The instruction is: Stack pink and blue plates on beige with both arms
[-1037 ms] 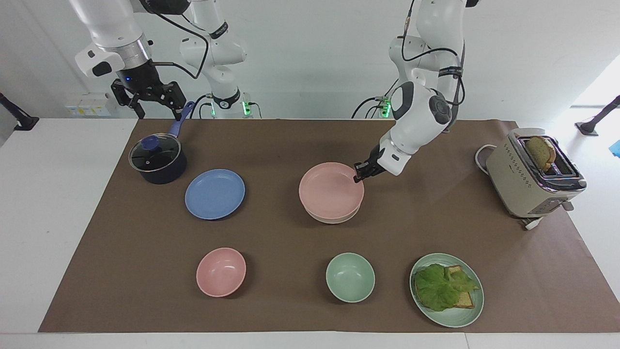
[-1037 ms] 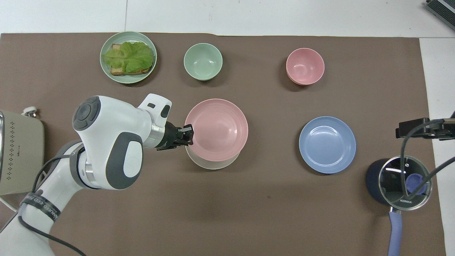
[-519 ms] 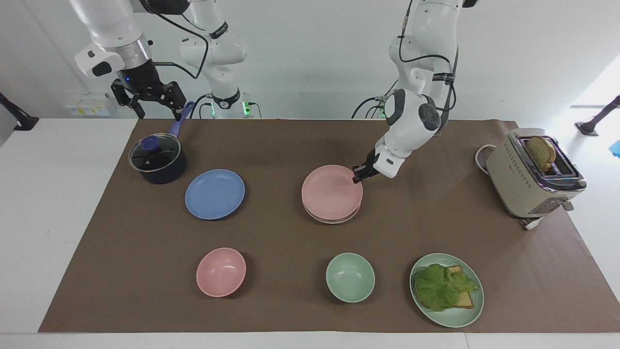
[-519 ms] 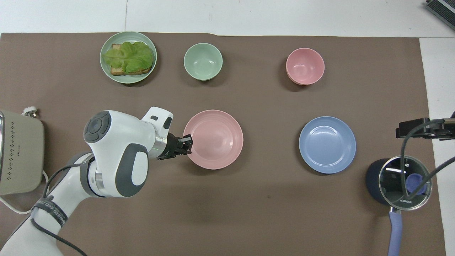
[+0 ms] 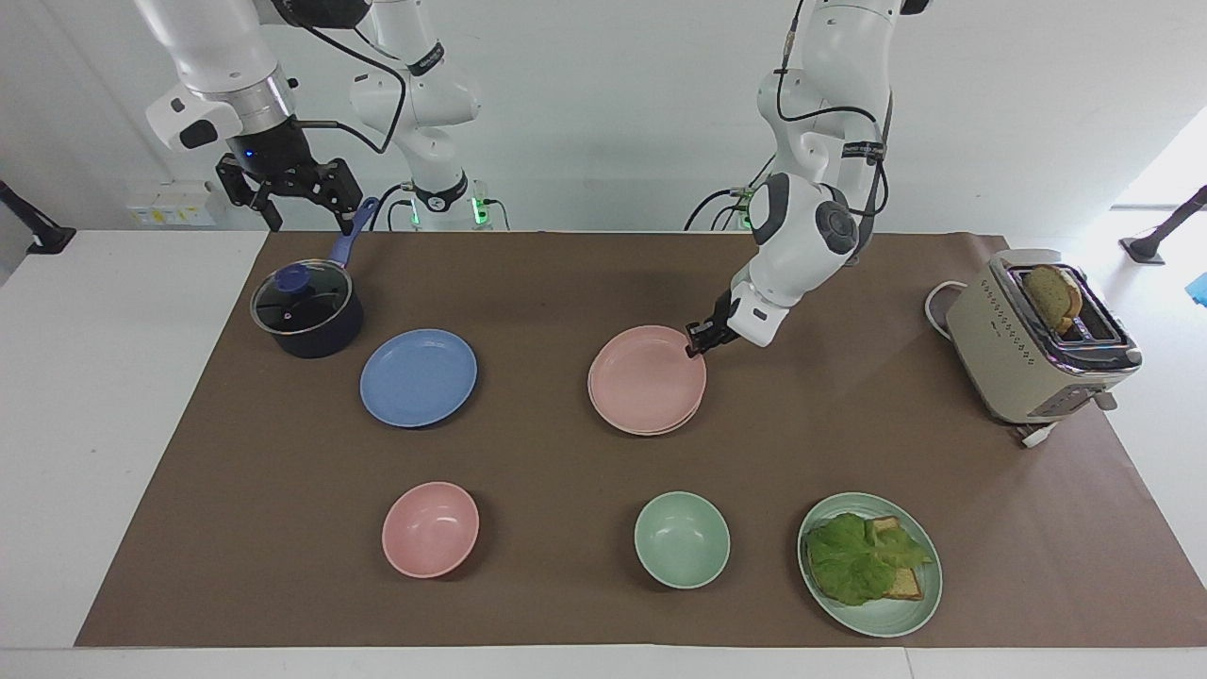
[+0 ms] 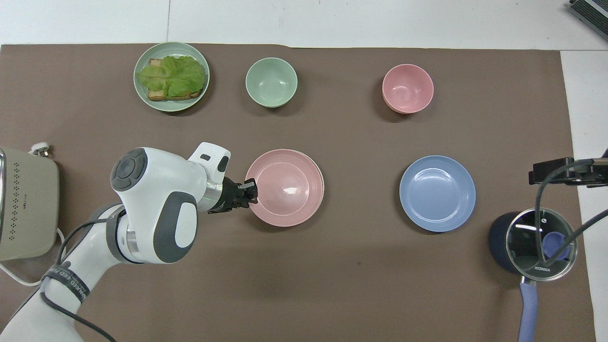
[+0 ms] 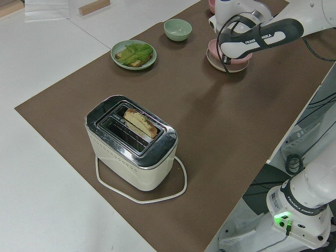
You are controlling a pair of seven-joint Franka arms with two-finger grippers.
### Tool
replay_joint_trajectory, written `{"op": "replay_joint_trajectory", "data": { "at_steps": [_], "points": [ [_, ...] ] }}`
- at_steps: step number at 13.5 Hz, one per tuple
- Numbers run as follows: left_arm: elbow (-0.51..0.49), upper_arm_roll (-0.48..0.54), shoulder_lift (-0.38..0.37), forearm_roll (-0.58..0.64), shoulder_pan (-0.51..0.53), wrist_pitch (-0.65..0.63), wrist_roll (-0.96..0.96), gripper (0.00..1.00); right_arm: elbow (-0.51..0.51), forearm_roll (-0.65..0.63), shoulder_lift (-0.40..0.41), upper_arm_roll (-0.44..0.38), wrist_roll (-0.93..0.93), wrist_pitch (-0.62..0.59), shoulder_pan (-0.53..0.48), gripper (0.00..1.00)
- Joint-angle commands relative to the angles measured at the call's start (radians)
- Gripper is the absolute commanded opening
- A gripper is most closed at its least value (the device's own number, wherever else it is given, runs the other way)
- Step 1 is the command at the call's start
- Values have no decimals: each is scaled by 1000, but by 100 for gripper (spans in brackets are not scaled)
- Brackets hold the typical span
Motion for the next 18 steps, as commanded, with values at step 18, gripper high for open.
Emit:
{"op": "replay_joint_trajectory", "data": {
  "at_steps": [18],
  "points": [
    [187, 23, -9, 469, 368, -340, 299, 100, -2, 18, -5, 6, -16, 2, -15, 100]
  ]
}}
